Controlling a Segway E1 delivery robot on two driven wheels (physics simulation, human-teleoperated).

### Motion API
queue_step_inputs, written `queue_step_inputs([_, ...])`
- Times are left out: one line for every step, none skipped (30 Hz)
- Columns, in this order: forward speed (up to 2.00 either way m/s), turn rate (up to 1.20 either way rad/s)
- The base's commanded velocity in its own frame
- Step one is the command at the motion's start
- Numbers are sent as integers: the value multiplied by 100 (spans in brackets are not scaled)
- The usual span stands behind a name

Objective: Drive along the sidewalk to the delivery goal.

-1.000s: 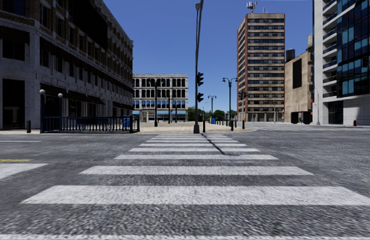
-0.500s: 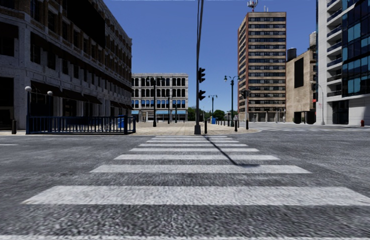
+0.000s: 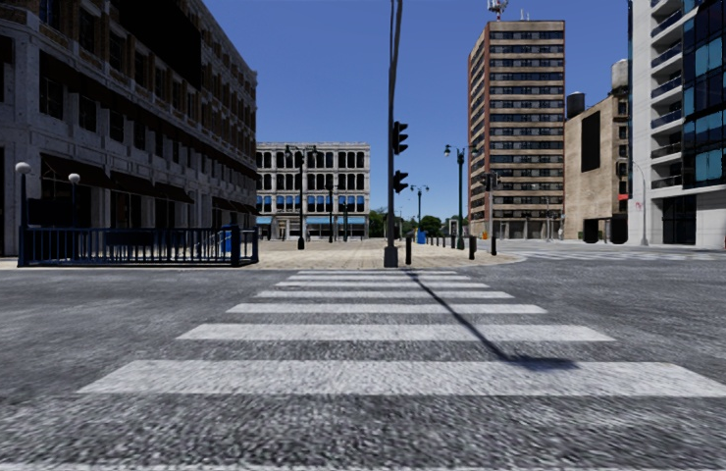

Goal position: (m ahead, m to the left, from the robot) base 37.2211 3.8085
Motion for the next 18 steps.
queue_step_inputs([200,0])
queue_step_inputs([200,0])
queue_step_inputs([200,0])
queue_step_inputs([200,0])
queue_step_inputs([200,0])
queue_step_inputs([200,0])
queue_step_inputs([200,0])
queue_step_inputs([200,0])
queue_step_inputs([200,0])
queue_step_inputs([200,0])
queue_step_inputs([200,0])
queue_step_inputs([200,0])
queue_step_inputs([200,0])
queue_step_inputs([200,0])
queue_step_inputs([200,0])
queue_step_inputs([200,0])
queue_step_inputs([200,0])
queue_step_inputs([200,0])
